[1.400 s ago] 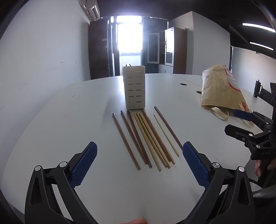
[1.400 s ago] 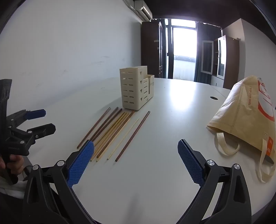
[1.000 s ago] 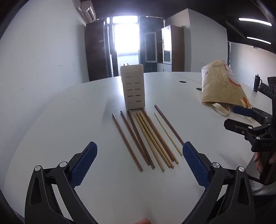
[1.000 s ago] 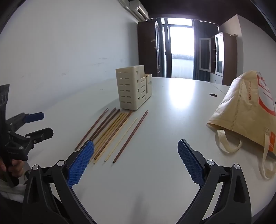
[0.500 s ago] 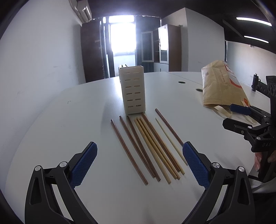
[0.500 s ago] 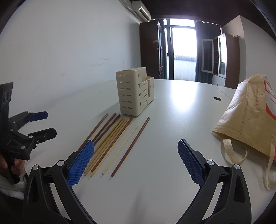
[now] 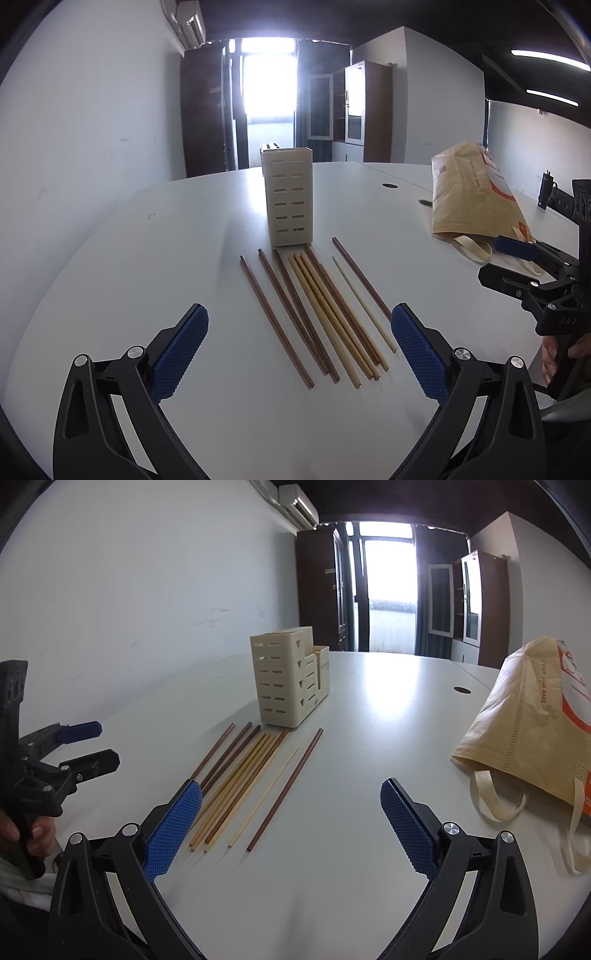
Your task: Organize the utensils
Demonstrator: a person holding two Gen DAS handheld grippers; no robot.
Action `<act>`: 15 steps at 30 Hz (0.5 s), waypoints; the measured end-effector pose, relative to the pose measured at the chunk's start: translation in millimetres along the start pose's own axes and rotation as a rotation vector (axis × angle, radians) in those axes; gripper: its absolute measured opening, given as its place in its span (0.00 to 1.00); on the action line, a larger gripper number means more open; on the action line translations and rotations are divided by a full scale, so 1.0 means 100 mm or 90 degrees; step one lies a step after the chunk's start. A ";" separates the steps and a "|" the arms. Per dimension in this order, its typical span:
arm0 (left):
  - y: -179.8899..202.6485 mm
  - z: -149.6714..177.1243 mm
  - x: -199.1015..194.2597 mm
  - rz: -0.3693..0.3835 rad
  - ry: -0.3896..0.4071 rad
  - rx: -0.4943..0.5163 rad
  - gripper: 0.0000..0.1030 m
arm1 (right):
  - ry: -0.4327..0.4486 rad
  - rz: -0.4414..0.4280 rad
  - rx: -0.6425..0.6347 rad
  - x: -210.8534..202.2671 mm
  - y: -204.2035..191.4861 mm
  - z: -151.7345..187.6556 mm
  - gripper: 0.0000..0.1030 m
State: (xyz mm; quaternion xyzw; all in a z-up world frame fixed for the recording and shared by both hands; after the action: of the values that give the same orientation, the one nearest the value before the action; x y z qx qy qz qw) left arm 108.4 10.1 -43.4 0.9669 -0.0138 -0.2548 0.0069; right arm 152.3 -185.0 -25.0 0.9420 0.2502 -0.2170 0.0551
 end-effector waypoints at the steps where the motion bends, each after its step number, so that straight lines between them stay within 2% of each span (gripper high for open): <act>1: 0.02 0.01 -0.01 -0.001 -0.002 0.005 0.94 | -0.001 0.004 0.001 0.00 0.01 0.00 0.96; 7: 0.02 0.00 -0.02 0.006 -0.004 -0.011 0.94 | -0.002 0.006 0.008 -0.01 0.06 0.01 0.96; 15: -0.07 0.01 0.09 -0.010 -0.020 -0.036 0.94 | -0.008 0.008 0.012 0.03 0.09 0.02 0.96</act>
State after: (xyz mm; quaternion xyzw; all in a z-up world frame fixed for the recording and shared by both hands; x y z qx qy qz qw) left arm 115.6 17.3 -49.0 0.9622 0.0007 -0.2705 0.0320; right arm 158.3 -192.4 -28.3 0.9426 0.2420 -0.2247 0.0490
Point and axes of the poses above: each gripper's, at about its wrist camera, not at the fingertips, and x roughly the way its jaws point, y to its right, z to its underside, the point moved 10 cm from there along x, roughly the way its jaws point, and after that the axes turned 3 degrees about -x, right-handed, at the moved point
